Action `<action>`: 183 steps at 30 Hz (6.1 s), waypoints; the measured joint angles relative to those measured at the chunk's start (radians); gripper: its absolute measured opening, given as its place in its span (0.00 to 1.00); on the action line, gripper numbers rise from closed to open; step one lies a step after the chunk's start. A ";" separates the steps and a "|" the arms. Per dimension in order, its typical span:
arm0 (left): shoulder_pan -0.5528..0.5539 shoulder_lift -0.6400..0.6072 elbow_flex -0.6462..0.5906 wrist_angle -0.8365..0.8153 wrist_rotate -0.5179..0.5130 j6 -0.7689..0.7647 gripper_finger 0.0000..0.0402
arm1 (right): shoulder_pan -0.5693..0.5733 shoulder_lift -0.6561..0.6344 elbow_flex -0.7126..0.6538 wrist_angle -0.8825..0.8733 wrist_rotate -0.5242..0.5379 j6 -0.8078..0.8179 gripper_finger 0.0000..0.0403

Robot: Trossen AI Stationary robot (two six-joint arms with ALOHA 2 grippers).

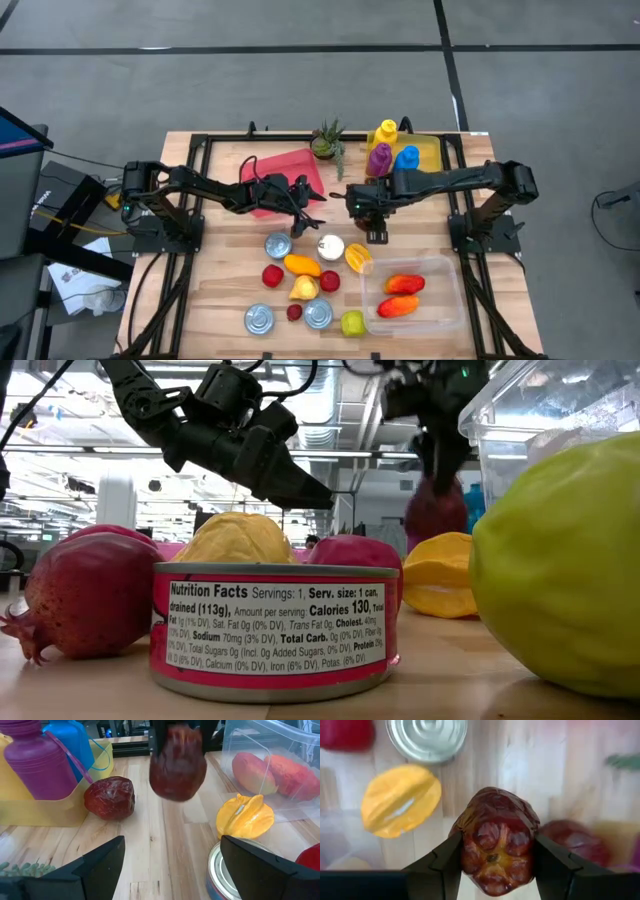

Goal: Pick & Place Food Item
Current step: Put the bottom red apple into the transparent bin, then put the red apple into the transparent bin

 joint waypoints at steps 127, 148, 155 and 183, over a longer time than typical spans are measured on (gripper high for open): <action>0.000 0.000 0.000 -0.008 0.000 -0.012 0.80 | 0.680 -0.042 -0.049 0.034 0.064 0.935 0.61; 0.000 0.000 0.000 -0.008 0.000 -0.012 0.80 | 0.658 -0.042 -0.049 0.058 0.021 0.897 0.62; 0.000 0.000 0.000 -0.008 0.000 -0.012 0.80 | 0.619 -0.042 0.031 0.104 0.046 0.745 0.58; 0.012 0.000 0.000 -0.011 0.000 -0.009 0.80 | 0.574 -0.046 0.087 0.012 0.095 0.761 0.92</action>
